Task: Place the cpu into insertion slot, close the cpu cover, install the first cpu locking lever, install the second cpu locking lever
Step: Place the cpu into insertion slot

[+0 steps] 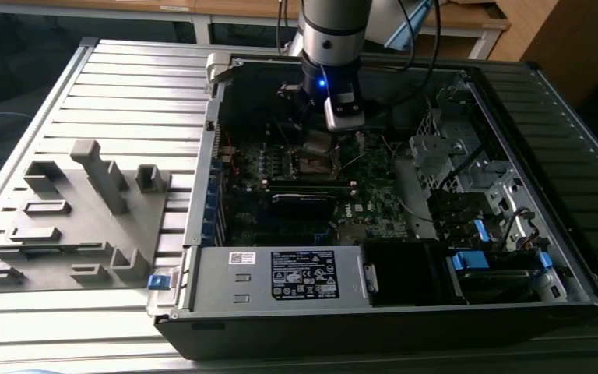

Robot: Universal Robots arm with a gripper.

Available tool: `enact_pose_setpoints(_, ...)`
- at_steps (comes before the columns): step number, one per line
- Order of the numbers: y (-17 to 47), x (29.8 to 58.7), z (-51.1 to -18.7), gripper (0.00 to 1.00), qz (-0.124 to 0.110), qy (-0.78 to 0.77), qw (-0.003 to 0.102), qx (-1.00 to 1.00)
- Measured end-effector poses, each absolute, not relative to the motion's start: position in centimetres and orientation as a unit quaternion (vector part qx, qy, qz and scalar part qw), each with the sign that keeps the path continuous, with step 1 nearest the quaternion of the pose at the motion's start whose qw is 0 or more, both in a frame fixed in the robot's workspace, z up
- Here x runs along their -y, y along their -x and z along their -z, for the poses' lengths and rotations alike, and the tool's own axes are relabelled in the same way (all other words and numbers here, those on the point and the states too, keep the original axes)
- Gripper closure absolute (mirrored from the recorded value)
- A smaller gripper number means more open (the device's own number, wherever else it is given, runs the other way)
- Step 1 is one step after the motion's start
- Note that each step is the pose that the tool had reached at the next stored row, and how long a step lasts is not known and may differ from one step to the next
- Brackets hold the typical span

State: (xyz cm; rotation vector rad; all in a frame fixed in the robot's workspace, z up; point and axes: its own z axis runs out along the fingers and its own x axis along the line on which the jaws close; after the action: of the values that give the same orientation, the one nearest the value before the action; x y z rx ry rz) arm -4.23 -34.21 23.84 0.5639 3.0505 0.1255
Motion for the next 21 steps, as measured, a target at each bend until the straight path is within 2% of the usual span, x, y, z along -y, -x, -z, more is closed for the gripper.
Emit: enact_pose_setpoints(21, 4.23, 34.22, -23.4, 0.46, -0.036, -0.365, 0.026, -0.93)
